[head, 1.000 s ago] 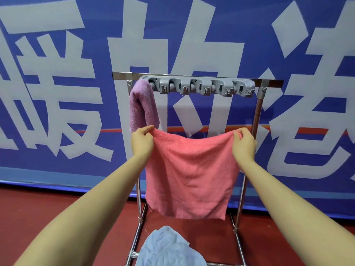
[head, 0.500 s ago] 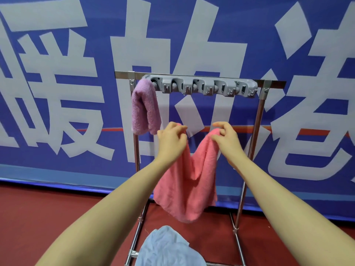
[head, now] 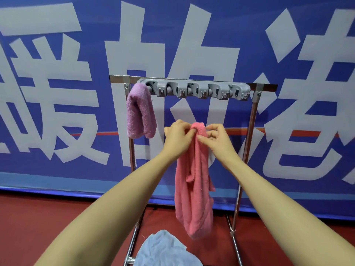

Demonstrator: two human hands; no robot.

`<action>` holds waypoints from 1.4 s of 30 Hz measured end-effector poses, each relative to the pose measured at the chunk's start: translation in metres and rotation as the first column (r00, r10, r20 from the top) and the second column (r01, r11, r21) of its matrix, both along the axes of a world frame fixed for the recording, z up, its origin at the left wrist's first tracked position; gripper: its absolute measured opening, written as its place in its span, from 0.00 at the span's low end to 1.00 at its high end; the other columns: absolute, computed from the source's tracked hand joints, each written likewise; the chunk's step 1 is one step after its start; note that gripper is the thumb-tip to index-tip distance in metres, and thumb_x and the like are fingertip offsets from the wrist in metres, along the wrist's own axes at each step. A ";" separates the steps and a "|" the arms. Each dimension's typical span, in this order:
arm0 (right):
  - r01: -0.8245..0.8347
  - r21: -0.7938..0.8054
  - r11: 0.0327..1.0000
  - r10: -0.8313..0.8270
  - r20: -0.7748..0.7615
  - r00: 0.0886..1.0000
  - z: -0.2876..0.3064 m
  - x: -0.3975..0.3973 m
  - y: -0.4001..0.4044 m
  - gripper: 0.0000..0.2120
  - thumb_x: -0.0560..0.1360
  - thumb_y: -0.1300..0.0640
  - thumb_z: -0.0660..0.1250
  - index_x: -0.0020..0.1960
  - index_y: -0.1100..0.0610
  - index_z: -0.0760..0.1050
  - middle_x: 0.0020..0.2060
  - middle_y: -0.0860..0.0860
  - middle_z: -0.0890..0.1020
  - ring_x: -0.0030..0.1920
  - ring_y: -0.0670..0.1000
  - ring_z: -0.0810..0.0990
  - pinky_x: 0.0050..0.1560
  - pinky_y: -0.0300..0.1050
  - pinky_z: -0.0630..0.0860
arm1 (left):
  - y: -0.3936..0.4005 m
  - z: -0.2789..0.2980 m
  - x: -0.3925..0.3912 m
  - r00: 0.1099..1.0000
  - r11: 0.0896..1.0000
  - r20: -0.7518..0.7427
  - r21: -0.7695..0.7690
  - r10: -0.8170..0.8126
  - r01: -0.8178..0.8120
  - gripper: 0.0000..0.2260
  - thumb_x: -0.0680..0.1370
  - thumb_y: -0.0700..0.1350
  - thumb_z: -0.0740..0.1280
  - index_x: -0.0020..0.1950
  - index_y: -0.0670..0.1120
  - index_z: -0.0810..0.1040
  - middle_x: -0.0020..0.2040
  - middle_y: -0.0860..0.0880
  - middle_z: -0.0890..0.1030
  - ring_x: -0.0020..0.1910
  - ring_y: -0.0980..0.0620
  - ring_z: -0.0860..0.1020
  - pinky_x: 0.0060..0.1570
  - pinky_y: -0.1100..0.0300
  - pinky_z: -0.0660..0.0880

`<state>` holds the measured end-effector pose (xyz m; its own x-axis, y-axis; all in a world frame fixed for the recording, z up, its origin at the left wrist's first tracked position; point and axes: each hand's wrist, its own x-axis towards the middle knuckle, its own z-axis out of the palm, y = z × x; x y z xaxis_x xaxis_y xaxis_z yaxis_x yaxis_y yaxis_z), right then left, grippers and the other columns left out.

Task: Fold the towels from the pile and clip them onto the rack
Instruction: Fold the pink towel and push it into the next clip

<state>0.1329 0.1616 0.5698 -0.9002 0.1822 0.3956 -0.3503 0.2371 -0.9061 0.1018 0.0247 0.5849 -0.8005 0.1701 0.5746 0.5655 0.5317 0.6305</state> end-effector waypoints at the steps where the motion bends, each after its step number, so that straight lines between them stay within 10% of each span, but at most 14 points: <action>1: 0.017 0.034 0.999 -0.016 -0.017 1.000 -0.001 0.000 0.000 0.10 0.73 0.62 0.71 0.51 0.59 0.72 0.40 0.52 0.79 0.42 0.48 0.77 0.45 0.41 0.74 | 0.000 0.003 0.000 1.000 1.000 -0.008 -0.024 -0.009 0.008 0.09 0.78 0.46 0.63 0.46 0.44 0.81 0.45 0.48 0.77 0.49 0.49 0.74 0.48 0.57 0.58; 20: 0.495 -0.037 0.868 -0.497 -0.061 0.866 0.008 -0.013 0.021 0.21 0.74 0.55 0.68 0.32 0.71 0.69 0.28 0.56 0.64 0.33 0.51 0.61 0.35 0.44 0.62 | -0.051 0.005 -0.026 0.937 0.874 0.274 0.373 0.217 -0.312 0.21 0.71 0.30 0.54 0.50 0.45 0.83 0.50 0.46 0.84 0.52 0.45 0.80 0.54 0.54 0.77; 32: 0.633 -0.263 0.728 -0.627 0.117 0.770 0.012 -0.018 0.051 0.12 0.75 0.64 0.64 0.49 0.76 0.72 0.36 0.65 0.76 0.40 0.50 0.68 0.39 0.44 0.67 | -0.085 0.006 -0.039 0.864 0.832 0.233 0.247 0.447 -0.497 0.15 0.76 0.38 0.59 0.57 0.47 0.81 0.56 0.47 0.82 0.58 0.46 0.76 0.66 0.53 0.58; 35: 0.644 -0.266 0.717 -0.639 0.120 0.760 0.016 -0.016 0.051 0.12 0.74 0.64 0.65 0.52 0.73 0.74 0.52 0.67 0.79 0.54 0.64 0.77 0.48 0.53 0.76 | -0.088 0.004 -0.043 0.868 0.834 0.226 0.254 0.442 -0.490 0.15 0.76 0.38 0.60 0.57 0.46 0.82 0.55 0.46 0.83 0.58 0.45 0.77 0.68 0.53 0.62; 42: 0.616 -0.215 0.758 -0.612 0.091 0.786 0.016 -0.021 0.051 0.18 0.72 0.73 0.59 0.57 0.59 0.76 0.52 0.53 0.77 0.48 0.50 0.76 0.44 0.40 0.70 | -0.086 -0.006 -0.045 0.858 0.827 0.214 0.240 0.466 -0.509 0.15 0.77 0.37 0.58 0.58 0.46 0.81 0.57 0.45 0.82 0.56 0.44 0.78 0.56 0.54 0.74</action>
